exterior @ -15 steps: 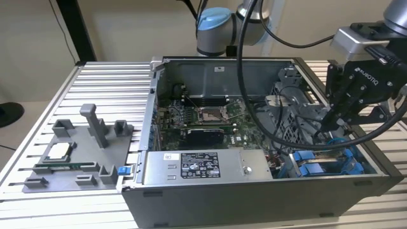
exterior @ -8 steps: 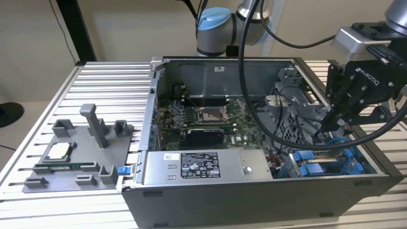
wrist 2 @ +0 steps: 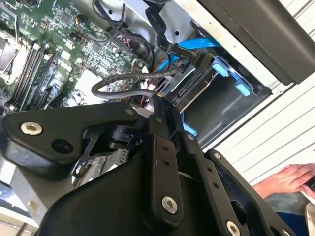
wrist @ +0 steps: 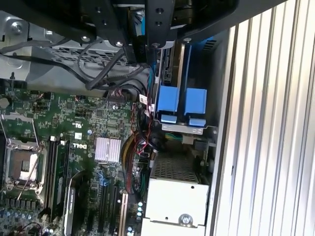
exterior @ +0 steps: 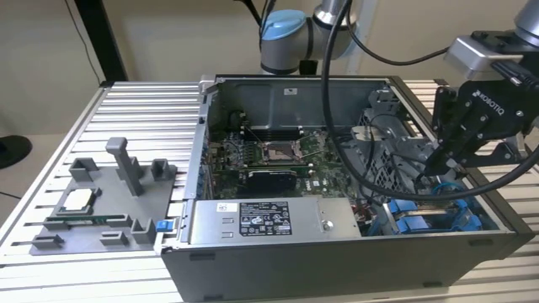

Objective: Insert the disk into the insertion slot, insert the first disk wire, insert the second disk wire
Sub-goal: 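Insert the first disk wire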

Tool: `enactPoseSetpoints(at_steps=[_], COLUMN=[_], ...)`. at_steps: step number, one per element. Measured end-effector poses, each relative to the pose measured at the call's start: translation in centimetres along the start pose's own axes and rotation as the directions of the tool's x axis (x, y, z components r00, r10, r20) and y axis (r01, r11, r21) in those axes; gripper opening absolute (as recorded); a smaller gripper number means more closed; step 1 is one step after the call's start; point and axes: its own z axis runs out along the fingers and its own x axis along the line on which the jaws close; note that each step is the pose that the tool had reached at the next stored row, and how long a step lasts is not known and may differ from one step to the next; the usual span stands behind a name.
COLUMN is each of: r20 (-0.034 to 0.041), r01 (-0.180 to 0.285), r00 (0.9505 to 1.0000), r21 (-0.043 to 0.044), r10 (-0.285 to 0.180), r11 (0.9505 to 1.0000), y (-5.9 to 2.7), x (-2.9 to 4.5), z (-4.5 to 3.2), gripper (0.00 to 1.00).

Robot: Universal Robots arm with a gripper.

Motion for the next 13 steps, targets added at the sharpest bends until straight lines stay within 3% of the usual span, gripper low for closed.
enactPoseSetpoints(at_steps=[8,13], r20=[0.0034,0.0040], r01=[0.000,0.000], r00=[1.0000,1.0000], r21=[-0.0081,-0.0095], r10=[0.000,0.000], r11=[1.0000,1.0000], y=[-0.99,-1.86], x=[1.93,2.12], z=[0.84,1.41], gripper=[0.00,0.00])
